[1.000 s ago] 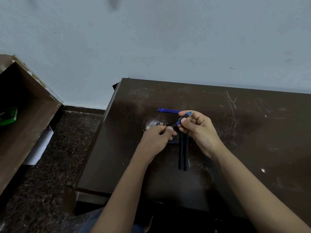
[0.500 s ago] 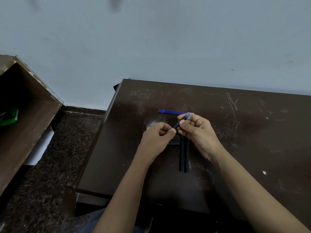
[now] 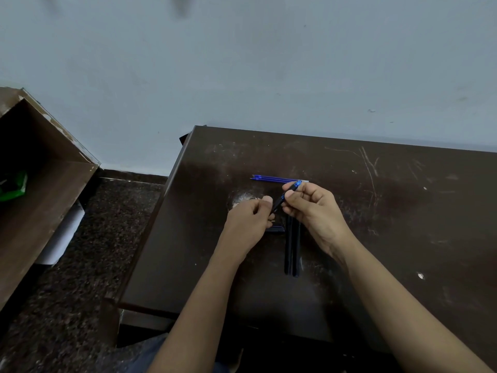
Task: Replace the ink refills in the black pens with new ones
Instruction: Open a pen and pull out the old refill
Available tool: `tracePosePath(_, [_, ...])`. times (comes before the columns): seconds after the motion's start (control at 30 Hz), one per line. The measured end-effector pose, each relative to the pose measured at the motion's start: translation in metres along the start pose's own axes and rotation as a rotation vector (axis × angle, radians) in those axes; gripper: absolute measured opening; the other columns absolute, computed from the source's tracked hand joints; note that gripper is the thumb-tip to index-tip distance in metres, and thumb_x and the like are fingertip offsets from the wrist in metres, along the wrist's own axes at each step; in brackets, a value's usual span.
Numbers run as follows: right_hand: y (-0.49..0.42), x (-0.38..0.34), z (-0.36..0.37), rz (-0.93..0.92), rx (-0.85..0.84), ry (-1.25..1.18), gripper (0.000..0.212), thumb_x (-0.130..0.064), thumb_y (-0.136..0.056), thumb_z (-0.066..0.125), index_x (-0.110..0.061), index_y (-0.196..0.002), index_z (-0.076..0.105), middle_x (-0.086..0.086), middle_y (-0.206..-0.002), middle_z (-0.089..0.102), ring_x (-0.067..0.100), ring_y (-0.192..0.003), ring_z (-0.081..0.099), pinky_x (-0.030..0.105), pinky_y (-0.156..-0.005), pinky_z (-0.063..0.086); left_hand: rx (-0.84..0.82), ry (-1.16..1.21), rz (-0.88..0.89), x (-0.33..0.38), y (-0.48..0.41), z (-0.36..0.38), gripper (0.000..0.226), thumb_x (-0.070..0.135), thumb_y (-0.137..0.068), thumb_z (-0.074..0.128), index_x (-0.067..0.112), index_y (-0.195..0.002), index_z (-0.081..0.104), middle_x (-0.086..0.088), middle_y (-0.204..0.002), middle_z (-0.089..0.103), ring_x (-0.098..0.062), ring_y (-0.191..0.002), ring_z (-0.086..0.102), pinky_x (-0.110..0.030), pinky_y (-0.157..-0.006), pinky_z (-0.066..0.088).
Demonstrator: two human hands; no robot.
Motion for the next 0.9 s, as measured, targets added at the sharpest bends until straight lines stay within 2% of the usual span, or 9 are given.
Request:
tracePosePath(0.07, [0.000, 0.000, -0.001, -0.002, 0.012, -0.006, 0.012, -0.001, -0.091, 0.056, -0.002, -0.100, 0.065, 0.001, -0.070, 0.062, 0.009, -0.067, 0.060, 0.019, -0.070, 0.054, -0.045, 0.025, -0.018, -0.001, 0.001, 0.004, 0.031, 0.036, -0.098, 0.045, 0.019, -0.093, 0.071, 0.005, -0.085, 0.070, -0.004, -0.075, 0.063, -0.019, -0.065, 0.046])
tracePosePath(0.2, [-0.001, 0.001, -0.002, 0.001, 0.016, -0.009, 0.012, -0.001, -0.091, 0.057, -0.005, -0.098, 0.066, 0.003, -0.072, 0.062, 0.011, -0.069, 0.059, 0.020, -0.071, 0.054, -0.047, -0.043, 0.083, 0.002, -0.001, 0.002, 0.004, 0.030, -0.087, 0.065, 0.027, -0.089, 0.065, 0.004, -0.087, 0.069, -0.006, -0.077, 0.063, -0.025, -0.070, 0.053])
tracePosePath(0.27, [-0.001, 0.000, -0.002, 0.004, 0.007, -0.009, 0.012, -0.002, -0.091, 0.057, -0.004, -0.098, 0.066, 0.002, -0.071, 0.064, 0.010, -0.068, 0.060, 0.022, -0.072, 0.054, -0.020, -0.017, 0.063, -0.002, -0.002, 0.001, 0.011, 0.037, -0.084, 0.067, 0.029, -0.089, 0.062, 0.003, -0.091, 0.069, -0.009, -0.082, 0.065, -0.030, -0.074, 0.055])
tracePosePath(0.4, [-0.001, 0.000, -0.002, 0.002, 0.021, -0.021, 0.012, -0.001, -0.091, 0.056, -0.004, -0.098, 0.065, 0.003, -0.072, 0.062, 0.011, -0.069, 0.058, 0.019, -0.070, 0.054, -0.053, 0.057, -0.045, -0.003, -0.001, 0.007, 0.032, 0.038, -0.098, 0.044, 0.020, -0.090, 0.069, 0.003, -0.086, 0.072, -0.007, -0.076, 0.066, -0.021, -0.064, 0.048])
tracePosePath(0.5, [-0.001, 0.000, -0.002, 0.000, 0.013, -0.013, 0.013, -0.001, -0.091, 0.056, -0.002, -0.100, 0.065, 0.006, -0.074, 0.060, 0.012, -0.070, 0.058, 0.020, -0.071, 0.054, -0.049, 0.010, 0.033, 0.001, 0.000, 0.005, 0.026, 0.032, -0.097, 0.049, 0.023, -0.084, 0.069, 0.002, -0.088, 0.072, -0.007, -0.079, 0.067, -0.019, -0.065, 0.049])
tracePosePath(0.57, [0.000, 0.000, -0.001, 0.002, 0.009, -0.002, 0.014, -0.001, -0.091, 0.056, -0.001, -0.103, 0.065, 0.006, -0.075, 0.061, 0.012, -0.071, 0.058, 0.022, -0.073, 0.054, -0.026, -0.004, 0.071, 0.000, -0.002, 0.000, 0.014, 0.032, -0.093, 0.057, 0.023, -0.088, 0.068, 0.001, -0.090, 0.072, -0.009, -0.084, 0.068, -0.021, -0.068, 0.052])
tracePosePath(0.67, [0.000, 0.000, -0.001, -0.001, 0.010, 0.005, 0.013, -0.002, -0.091, 0.057, -0.004, -0.100, 0.066, 0.001, -0.071, 0.063, 0.009, -0.070, 0.060, 0.022, -0.073, 0.054, -0.039, 0.054, 0.014, -0.003, -0.005, 0.003, 0.026, 0.037, -0.094, 0.055, 0.015, -0.101, 0.068, 0.000, -0.091, 0.071, -0.010, -0.083, 0.068, -0.026, -0.074, 0.057])
tracePosePath(0.77, [0.000, 0.000, 0.000, -0.002, 0.012, 0.010, 0.012, -0.002, -0.091, 0.057, -0.002, -0.100, 0.065, 0.002, -0.072, 0.061, 0.009, -0.070, 0.058, 0.021, -0.071, 0.053, -0.125, 0.079, -0.062, -0.005, -0.001, 0.012, 0.033, 0.034, -0.099, 0.044, 0.015, -0.092, 0.070, 0.001, -0.083, 0.071, -0.009, -0.076, 0.068, -0.024, -0.072, 0.055])
tracePosePath(0.9, [0.001, -0.001, 0.000, 0.003, 0.001, 0.011, 0.013, -0.002, -0.091, 0.056, -0.002, -0.101, 0.065, 0.004, -0.075, 0.059, 0.012, -0.073, 0.057, 0.022, -0.074, 0.053, -0.092, 0.058, 0.026, 0.001, 0.000, 0.007, 0.023, 0.028, -0.096, 0.053, 0.020, -0.082, 0.070, 0.003, -0.080, 0.071, -0.005, -0.075, 0.067, -0.018, -0.065, 0.051])
Point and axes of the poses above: each hand's wrist, its own y-axis away from the middle knuckle, its own z-axis out of the palm, x = y × z, the point moved 8 cm from there along -y, towards the middle knuckle
